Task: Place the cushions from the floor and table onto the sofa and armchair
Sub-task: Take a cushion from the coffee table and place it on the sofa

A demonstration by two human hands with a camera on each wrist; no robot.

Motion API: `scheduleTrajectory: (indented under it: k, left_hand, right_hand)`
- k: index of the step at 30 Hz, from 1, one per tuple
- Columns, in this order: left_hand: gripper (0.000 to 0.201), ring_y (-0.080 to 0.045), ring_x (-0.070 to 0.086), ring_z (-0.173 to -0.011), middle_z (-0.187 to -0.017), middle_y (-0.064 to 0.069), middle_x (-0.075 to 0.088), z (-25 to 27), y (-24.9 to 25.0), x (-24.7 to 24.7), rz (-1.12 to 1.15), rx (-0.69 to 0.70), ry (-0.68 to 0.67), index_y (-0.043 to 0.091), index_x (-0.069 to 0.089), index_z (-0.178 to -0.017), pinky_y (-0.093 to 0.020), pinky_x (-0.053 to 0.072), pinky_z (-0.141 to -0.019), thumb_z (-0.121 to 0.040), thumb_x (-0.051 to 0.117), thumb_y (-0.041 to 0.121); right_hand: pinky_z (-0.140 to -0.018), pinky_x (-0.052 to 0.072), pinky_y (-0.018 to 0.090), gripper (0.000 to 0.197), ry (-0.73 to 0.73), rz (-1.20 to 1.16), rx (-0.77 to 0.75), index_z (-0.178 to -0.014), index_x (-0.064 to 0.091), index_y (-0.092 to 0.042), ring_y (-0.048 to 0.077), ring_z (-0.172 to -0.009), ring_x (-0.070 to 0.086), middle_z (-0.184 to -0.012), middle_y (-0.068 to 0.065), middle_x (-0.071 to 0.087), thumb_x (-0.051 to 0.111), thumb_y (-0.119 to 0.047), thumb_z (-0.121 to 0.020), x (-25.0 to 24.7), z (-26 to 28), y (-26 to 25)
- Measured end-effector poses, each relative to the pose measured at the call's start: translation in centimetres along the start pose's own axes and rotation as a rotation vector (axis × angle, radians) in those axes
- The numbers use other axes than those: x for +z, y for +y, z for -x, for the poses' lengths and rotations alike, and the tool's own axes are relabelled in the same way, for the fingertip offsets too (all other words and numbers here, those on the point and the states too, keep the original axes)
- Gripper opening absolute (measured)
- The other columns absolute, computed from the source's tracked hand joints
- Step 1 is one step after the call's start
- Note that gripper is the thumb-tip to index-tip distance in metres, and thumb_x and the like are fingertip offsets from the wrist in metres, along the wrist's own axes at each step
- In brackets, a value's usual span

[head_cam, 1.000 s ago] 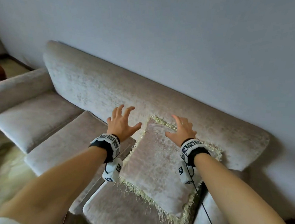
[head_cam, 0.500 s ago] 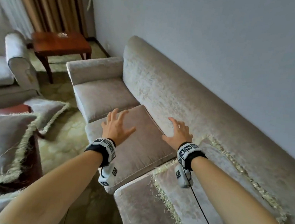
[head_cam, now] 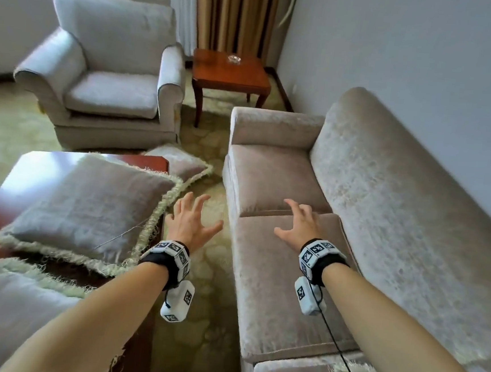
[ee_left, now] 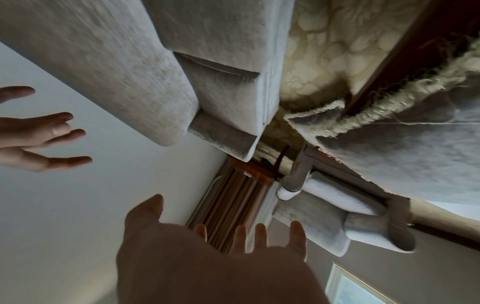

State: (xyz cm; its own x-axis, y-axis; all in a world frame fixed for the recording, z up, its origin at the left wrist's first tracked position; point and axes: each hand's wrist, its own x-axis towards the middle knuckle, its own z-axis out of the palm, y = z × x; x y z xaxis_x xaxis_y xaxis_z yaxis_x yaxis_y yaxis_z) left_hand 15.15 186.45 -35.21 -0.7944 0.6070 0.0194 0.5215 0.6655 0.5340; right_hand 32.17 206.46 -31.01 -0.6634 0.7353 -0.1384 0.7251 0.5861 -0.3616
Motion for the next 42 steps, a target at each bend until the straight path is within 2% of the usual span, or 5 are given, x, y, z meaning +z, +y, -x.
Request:
scheduleTrajectory:
  k: [13,19,25,38,42]
  left_hand:
    - [0.069,-0.027,0.023,-0.141,-0.156,-0.007,0.021,-0.9,-17.4,-8.2,-0.028,-0.490,0.194,0.038,0.031,-0.139,-0.062,0.028,-0.109,-0.081,0.059,0.061]
    - [0.070,-0.027,0.025,-0.141,-0.156,-0.006,0.022,0.5,-20.9,-10.4,-0.054,-0.764,0.339,0.037,0.032,-0.140,-0.059,0.024,-0.111,-0.080,0.060,0.061]
    - [0.072,-0.026,0.026,-0.140,-0.157,-0.006,0.021,2.5,-22.0,-11.7,-0.106,-1.001,0.386,0.037,0.031,-0.140,-0.057,0.029,-0.109,-0.078,0.057,0.063]
    - [0.067,-0.027,0.023,-0.142,-0.157,-0.005,0.020,16.2,-22.8,-11.7,-0.053,-1.434,0.630,0.035,0.038,-0.139,-0.049,0.024,-0.112,-0.080,0.064,0.053]
    - [0.068,-0.025,0.022,-0.142,-0.156,-0.004,0.023,20.8,-24.3,-11.1,-0.072,-1.469,0.621,0.036,0.039,-0.138,-0.049,0.026,-0.110,-0.078,0.063,0.058]
  right_hand:
    - [-0.100,0.039,0.049,0.076,-0.215,0.150,-0.449,-0.142,0.030,-0.040,0.028,-0.125,0.038,-0.138,0.002,0.038,0.063,-0.043,-0.073,9.9,-10.5,-22.1]
    - [-0.105,0.037,0.052,0.076,-0.333,0.179,-0.698,-0.144,0.029,-0.041,0.030,-0.132,0.034,-0.143,0.005,0.037,0.066,-0.046,-0.078,14.3,-14.1,-30.1]
    - [-0.104,0.034,0.056,0.078,-0.484,0.223,-0.896,-0.146,0.028,-0.040,0.030,-0.133,0.034,-0.141,0.007,0.037,0.069,-0.045,-0.080,17.6,-16.3,-35.7]
    - [-0.106,0.031,0.062,0.084,-0.709,0.398,-1.305,-0.147,0.022,-0.040,0.030,-0.132,0.035,-0.145,0.007,0.034,0.069,-0.047,-0.077,24.9,-5.8,-42.3]
    - [-0.104,0.031,0.064,0.084,-0.704,0.483,-1.372,-0.147,0.021,-0.040,0.032,-0.132,0.034,-0.147,0.008,0.032,0.067,-0.045,-0.077,27.0,-1.9,-42.9]
